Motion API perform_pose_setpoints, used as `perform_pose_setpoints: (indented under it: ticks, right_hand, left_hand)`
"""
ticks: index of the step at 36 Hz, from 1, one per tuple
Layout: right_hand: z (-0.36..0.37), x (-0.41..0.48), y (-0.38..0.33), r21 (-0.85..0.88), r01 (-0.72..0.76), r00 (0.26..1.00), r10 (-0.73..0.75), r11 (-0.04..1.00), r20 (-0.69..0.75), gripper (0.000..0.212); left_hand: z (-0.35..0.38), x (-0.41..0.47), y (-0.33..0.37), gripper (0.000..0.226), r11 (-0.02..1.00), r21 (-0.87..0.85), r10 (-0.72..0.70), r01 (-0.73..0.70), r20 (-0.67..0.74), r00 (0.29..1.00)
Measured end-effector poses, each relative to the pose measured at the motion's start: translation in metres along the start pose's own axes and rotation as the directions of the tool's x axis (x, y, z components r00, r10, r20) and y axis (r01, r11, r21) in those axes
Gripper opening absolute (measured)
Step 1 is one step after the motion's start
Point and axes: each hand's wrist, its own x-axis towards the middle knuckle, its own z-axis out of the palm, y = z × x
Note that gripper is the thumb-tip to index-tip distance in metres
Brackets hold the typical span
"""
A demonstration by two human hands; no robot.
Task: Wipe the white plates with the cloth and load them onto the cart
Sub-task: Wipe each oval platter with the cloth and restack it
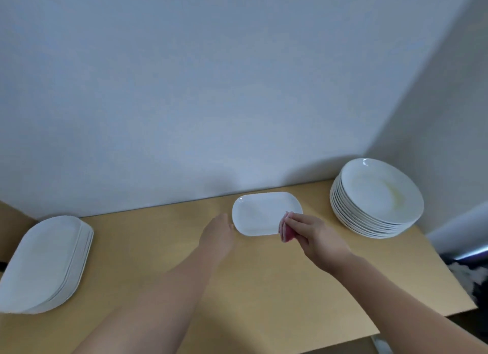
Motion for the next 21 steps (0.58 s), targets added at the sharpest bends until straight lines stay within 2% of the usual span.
perform_pose_setpoints:
  ticks: [4,8,11,14,21]
  right_hand:
    - [-0.014,0.002,0.016,-0.006,0.034,0.999,-0.034,0.999,-0.018,0.031]
    - [-0.023,0.006,0.035,-0.001,0.062,0.998,-0.063,0.998,-0.017,0.031]
    - [-0.025,0.007,0.050,-0.038,0.069,0.997,-0.070,0.997,-0.019,0.029]
    - [-0.023,0.007,0.063,-0.089,0.079,0.996,-0.082,0.993,-0.027,0.022]
    - [-0.023,0.008,0.076,-0.122,0.073,0.997,-0.076,0.990,-0.021,0.020]
  left_hand:
    - [0.016,0.022,0.011,0.010,0.994,-0.004,-0.110,0.110,0.016,0.994]
    - [0.027,0.040,0.023,0.020,0.986,-0.005,-0.164,0.165,0.027,0.986]
    - [0.032,0.048,0.030,0.018,0.978,0.004,-0.208,0.208,0.031,0.978]
    - [0.036,0.055,0.031,0.017,0.968,-0.026,-0.247,0.248,0.030,0.969]
    - [0.037,0.072,0.035,0.022,0.942,-0.148,-0.289,0.302,0.103,0.952]
